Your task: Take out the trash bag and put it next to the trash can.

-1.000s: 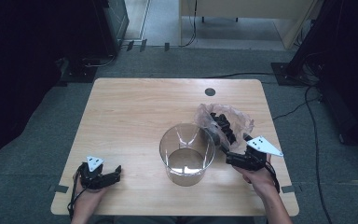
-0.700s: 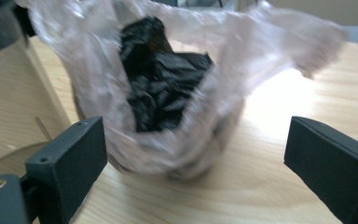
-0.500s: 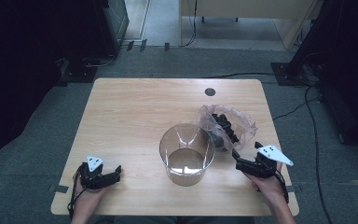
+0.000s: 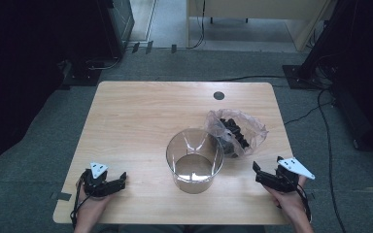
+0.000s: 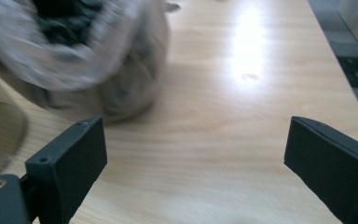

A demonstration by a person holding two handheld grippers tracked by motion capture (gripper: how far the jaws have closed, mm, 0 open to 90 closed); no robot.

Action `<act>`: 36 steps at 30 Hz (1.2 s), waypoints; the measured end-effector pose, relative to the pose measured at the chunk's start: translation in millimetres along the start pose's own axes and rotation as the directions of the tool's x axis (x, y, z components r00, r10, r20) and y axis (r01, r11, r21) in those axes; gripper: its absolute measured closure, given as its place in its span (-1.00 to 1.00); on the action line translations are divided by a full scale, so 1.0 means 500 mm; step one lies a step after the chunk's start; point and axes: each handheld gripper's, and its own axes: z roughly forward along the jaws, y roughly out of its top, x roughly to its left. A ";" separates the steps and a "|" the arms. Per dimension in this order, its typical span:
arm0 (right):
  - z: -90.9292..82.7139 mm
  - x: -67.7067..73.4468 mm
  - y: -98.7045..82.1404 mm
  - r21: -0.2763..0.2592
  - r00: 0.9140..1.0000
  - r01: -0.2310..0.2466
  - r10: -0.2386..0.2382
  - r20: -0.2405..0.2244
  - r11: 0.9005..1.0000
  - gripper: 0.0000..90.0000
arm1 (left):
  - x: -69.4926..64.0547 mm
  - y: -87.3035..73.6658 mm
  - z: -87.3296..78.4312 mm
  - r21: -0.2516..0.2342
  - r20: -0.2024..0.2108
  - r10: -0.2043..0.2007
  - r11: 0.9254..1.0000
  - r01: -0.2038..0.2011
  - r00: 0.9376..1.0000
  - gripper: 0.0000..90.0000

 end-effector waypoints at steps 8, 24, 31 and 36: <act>0.004 -0.025 -0.026 0.103 0.996 -0.012 0.003 0.090 0.995 -0.87 | 0.000 0.000 0.000 0.000 0.000 0.000 1.000 0.000 1.000 -0.77; -0.003 -0.046 -0.063 0.240 0.988 -0.022 -0.017 0.156 0.971 -0.85 | 0.000 0.000 0.000 0.000 0.000 0.000 1.000 0.000 1.000 -0.77; -0.006 -0.048 -0.065 0.240 0.988 -0.025 -0.012 0.152 0.970 -0.85 | 0.000 0.000 0.000 0.001 0.000 0.000 1.000 0.000 1.000 -0.77; -0.010 -0.050 -0.067 0.240 0.988 -0.026 -0.011 0.152 0.971 -0.85 | 0.000 0.000 0.000 0.000 0.000 0.000 1.000 0.000 1.000 -0.77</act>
